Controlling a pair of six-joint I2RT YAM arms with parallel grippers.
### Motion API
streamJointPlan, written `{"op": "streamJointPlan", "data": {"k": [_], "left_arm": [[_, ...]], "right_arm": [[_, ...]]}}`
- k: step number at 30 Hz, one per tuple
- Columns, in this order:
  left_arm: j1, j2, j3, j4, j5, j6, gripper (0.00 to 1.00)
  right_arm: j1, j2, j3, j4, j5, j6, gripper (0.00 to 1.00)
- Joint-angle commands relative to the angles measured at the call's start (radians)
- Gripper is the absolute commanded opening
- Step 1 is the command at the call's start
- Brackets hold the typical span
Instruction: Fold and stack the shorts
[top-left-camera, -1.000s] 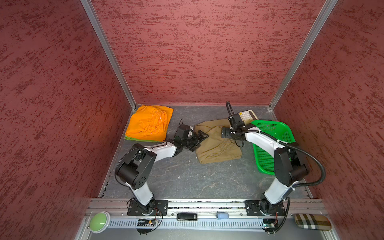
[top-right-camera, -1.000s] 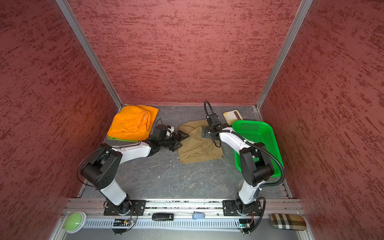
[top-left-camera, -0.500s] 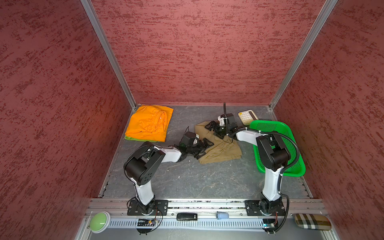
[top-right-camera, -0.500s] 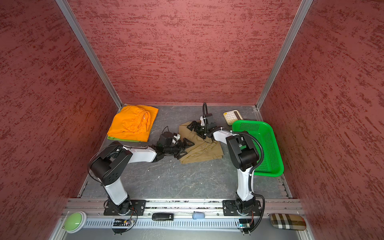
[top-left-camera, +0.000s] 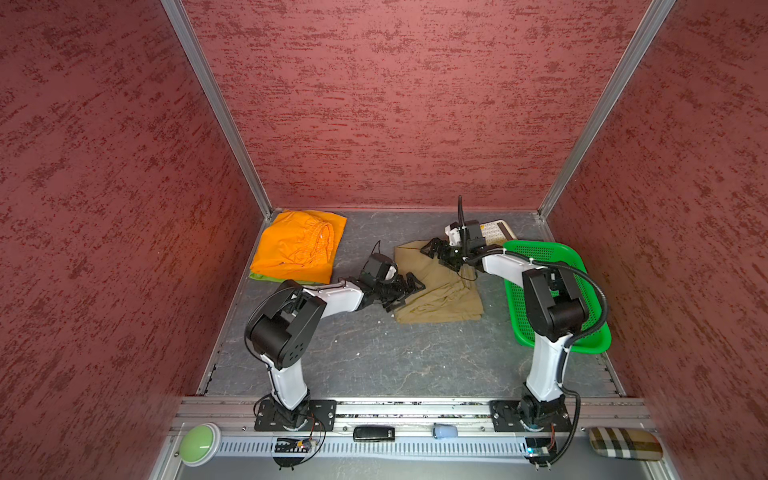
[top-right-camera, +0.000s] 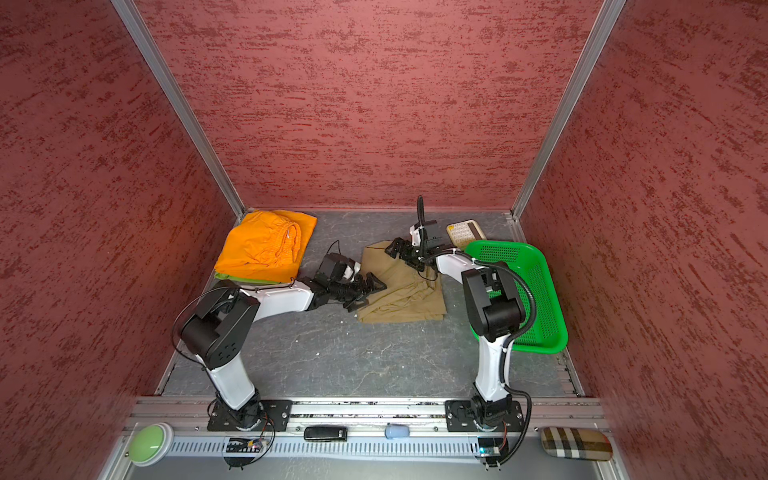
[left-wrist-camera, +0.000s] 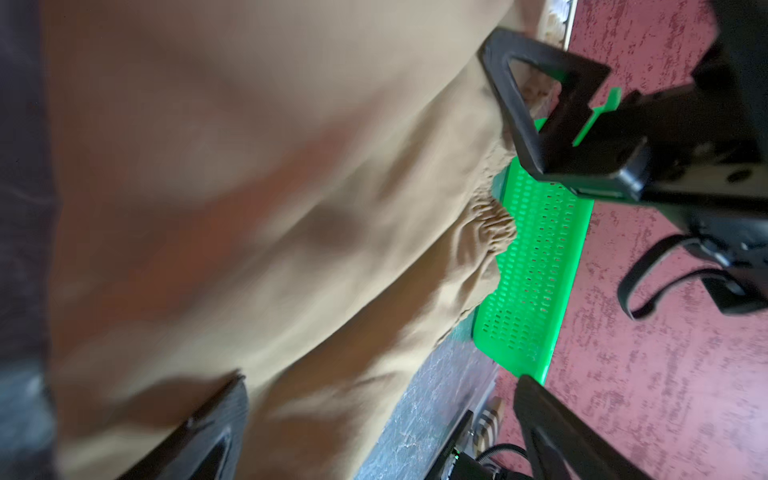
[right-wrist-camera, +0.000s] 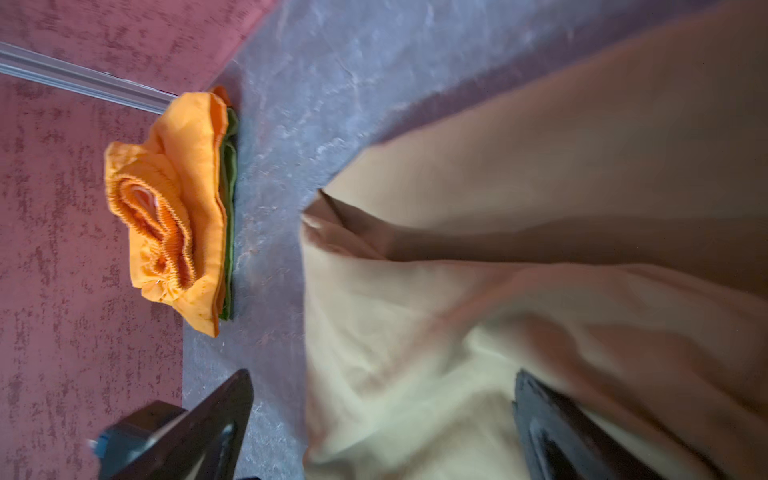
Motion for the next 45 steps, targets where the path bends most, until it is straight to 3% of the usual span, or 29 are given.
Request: {"op": "streamJointPlan", "data": {"k": [1, 3, 5, 15, 26, 29, 32, 36, 40, 45], "left_arm": [[-0.003, -0.084, 0.128, -0.305, -0.253, 0.333, 0.99], [0.009, -0.058, 0.186, -0.381, -0.338, 0.422, 0.99], [0.045, -0.005, 0.251, -0.457, -0.345, 0.465, 0.99], [0.111, 0.261, 0.44, -0.566, -0.098, 0.485, 0.99], [0.077, 0.391, 0.507, -0.572, -0.01, 0.42, 0.94], [0.052, 0.438, 0.55, -0.593, 0.003, 0.409, 0.8], [0.062, 0.454, 0.552, -0.577, 0.026, 0.393, 0.46], [0.106, 0.403, 0.6, -0.65, -0.045, 0.448, 0.01], [0.163, 0.354, 0.779, -0.868, -0.232, 0.576, 0.0], [0.203, 0.464, 1.168, -1.265, -0.553, 0.72, 0.0]], "right_arm": [[-0.007, -0.128, -0.018, -0.085, 0.094, -0.094, 0.99], [-0.008, -0.174, -0.043, -0.121, 0.139, -0.128, 0.99], [-0.007, -0.222, -0.076, -0.147, 0.181, -0.154, 0.99], [-0.009, -0.376, -0.25, -0.207, 0.278, -0.222, 0.99], [-0.019, -0.408, -0.31, -0.167, 0.276, -0.188, 0.99], [-0.021, -0.403, -0.304, -0.164, 0.278, -0.18, 0.99], [-0.02, -0.406, -0.303, -0.159, 0.276, -0.174, 0.99], [-0.021, -0.409, -0.301, -0.16, 0.271, -0.172, 0.99], [-0.018, -0.402, -0.304, -0.138, 0.241, -0.154, 0.99], [-0.005, -0.356, -0.283, -0.098, 0.211, -0.128, 0.99]]}}
